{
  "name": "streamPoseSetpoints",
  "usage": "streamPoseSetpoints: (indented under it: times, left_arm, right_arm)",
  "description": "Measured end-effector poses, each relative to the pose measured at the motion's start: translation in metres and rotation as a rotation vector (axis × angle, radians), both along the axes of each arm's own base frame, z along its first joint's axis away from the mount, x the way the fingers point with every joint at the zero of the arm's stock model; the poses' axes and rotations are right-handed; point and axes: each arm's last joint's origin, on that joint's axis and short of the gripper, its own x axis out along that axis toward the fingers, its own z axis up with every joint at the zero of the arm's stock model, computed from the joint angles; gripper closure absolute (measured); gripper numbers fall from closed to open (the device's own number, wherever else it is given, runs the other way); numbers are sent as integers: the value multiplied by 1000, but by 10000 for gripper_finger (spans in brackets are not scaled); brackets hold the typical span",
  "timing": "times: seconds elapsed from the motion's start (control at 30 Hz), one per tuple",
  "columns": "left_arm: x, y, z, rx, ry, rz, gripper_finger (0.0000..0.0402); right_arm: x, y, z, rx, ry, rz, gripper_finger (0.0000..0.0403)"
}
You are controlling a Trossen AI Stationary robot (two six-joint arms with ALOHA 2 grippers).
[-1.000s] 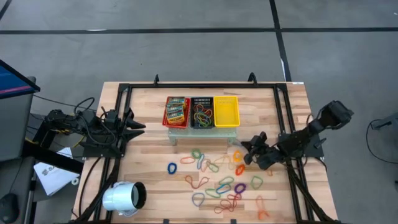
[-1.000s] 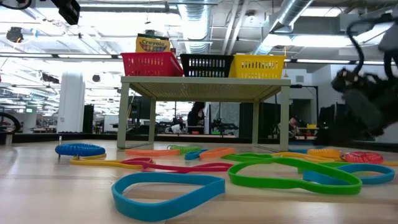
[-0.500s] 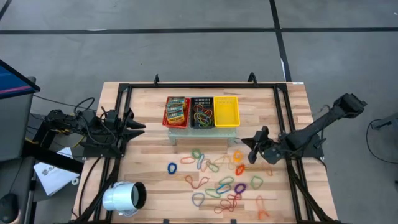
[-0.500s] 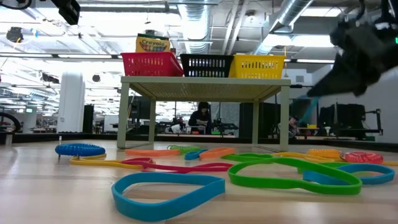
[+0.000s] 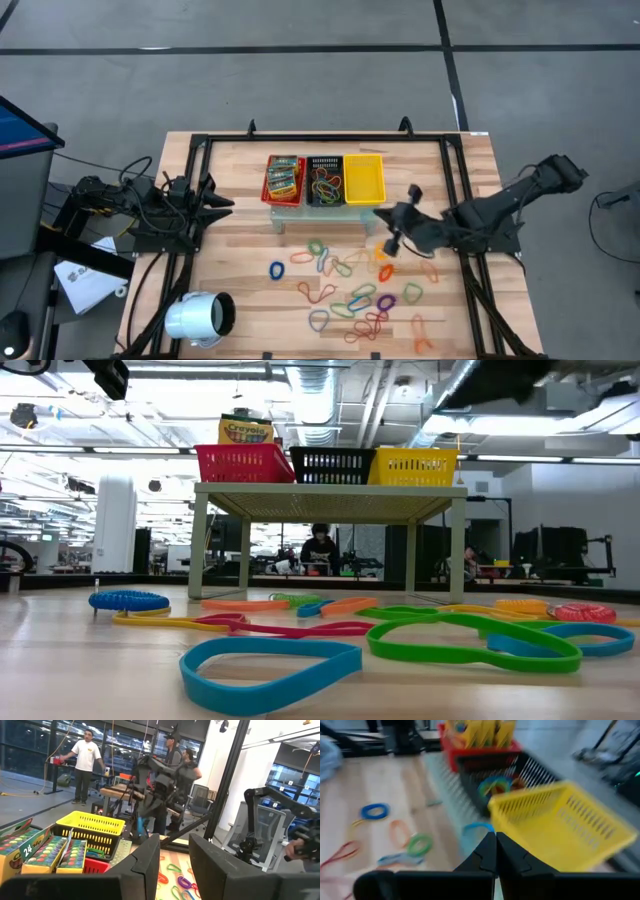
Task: Pick & Place Office Desk Supplies
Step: Put the blue rubber band into the black bin on the shelf, then put the orange rubber band into the black bin on the shelf
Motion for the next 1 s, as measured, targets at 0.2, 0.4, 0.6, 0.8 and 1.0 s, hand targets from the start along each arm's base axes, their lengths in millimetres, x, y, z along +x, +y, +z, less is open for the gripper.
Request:
streamPoseSetpoints:
  times: [0.2, 0.4, 0.6, 0.8, 1.0]
  left_arm:
    - [0, 0, 2, -7, -24, 1, 302]
    - [-1, 0, 4, -14, -44, 0, 302]
    - [-1, 0, 5, -16, -50, 0, 302]
    - [-1, 0, 5, -17, -55, 0, 302]
    - [-1, 0, 6, -17, -56, 0, 302]
  right_arm:
    - [50, -27, 13, -132, 39, -23, 403]
    - [92, -62, 20, -184, 71, 9, 403]
    - [115, -92, 19, -146, 98, 27, 402]
    - [124, -102, 11, -141, 146, 3, 345]
    - [119, -101, 21, -137, 108, -2, 216]
